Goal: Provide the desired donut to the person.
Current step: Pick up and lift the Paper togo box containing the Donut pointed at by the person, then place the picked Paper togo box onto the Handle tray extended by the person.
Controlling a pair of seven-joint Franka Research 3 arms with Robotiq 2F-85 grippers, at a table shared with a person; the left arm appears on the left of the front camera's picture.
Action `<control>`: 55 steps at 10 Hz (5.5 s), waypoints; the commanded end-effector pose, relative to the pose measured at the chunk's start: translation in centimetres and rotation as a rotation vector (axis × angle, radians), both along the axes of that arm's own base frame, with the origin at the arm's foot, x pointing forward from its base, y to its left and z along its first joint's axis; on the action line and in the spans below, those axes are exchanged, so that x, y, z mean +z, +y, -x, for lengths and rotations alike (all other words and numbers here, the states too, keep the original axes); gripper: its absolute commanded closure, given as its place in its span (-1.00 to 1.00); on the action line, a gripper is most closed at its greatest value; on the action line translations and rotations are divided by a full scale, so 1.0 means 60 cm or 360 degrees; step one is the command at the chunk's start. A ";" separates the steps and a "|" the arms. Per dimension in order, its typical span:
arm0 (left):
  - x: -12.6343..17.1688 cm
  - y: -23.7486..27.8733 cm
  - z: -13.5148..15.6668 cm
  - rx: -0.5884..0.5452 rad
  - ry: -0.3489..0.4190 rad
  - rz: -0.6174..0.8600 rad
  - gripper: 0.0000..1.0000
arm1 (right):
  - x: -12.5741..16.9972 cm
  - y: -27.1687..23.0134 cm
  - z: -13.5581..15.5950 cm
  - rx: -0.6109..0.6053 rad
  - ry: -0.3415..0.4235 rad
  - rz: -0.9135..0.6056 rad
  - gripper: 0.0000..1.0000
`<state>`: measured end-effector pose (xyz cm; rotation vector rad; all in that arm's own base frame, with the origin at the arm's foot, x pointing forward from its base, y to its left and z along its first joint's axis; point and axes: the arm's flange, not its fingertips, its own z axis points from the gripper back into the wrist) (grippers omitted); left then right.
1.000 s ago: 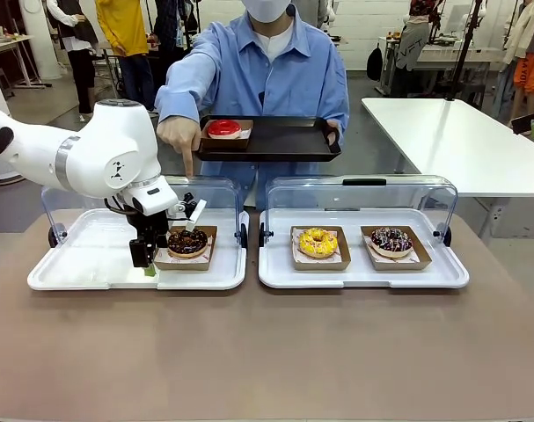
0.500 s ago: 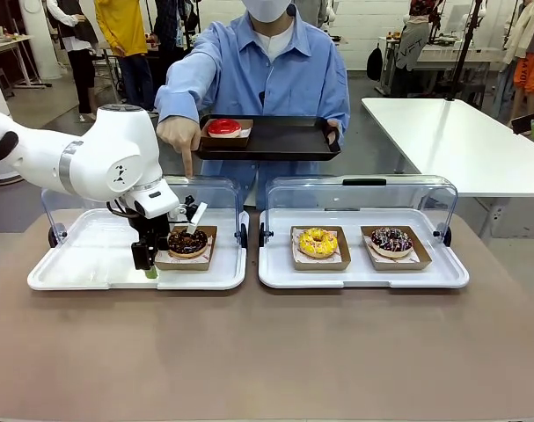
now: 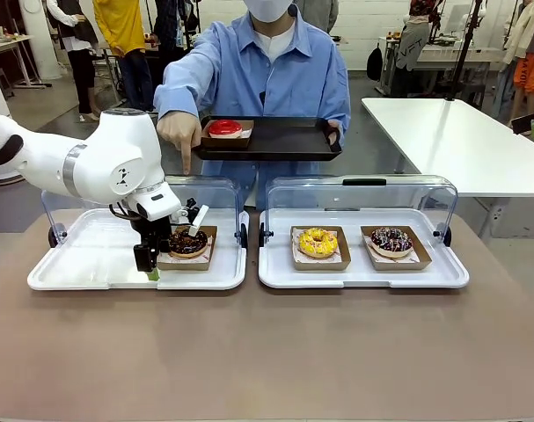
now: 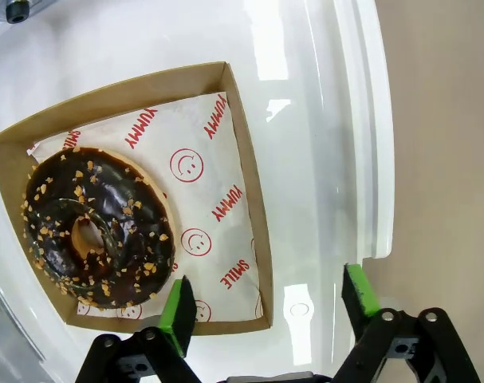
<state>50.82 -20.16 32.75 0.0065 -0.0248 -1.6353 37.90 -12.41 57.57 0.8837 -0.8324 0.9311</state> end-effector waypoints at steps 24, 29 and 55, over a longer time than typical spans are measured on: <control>0.452 -0.045 0.284 0.0013 -0.0124 -0.0288 1.00 | -0.001 0.002 0.000 0.0004 0.0000 -0.0012 -1.00; 0.482 -0.035 0.230 0.0103 -0.0209 -0.0110 1.00 | -0.001 0.002 0.000 0.0004 0.0000 -0.0012 -1.00; 0.543 -0.284 0.091 -0.0071 -0.0476 -0.0199 0.97 | -0.001 0.002 0.000 0.0004 0.0000 -0.0012 -1.00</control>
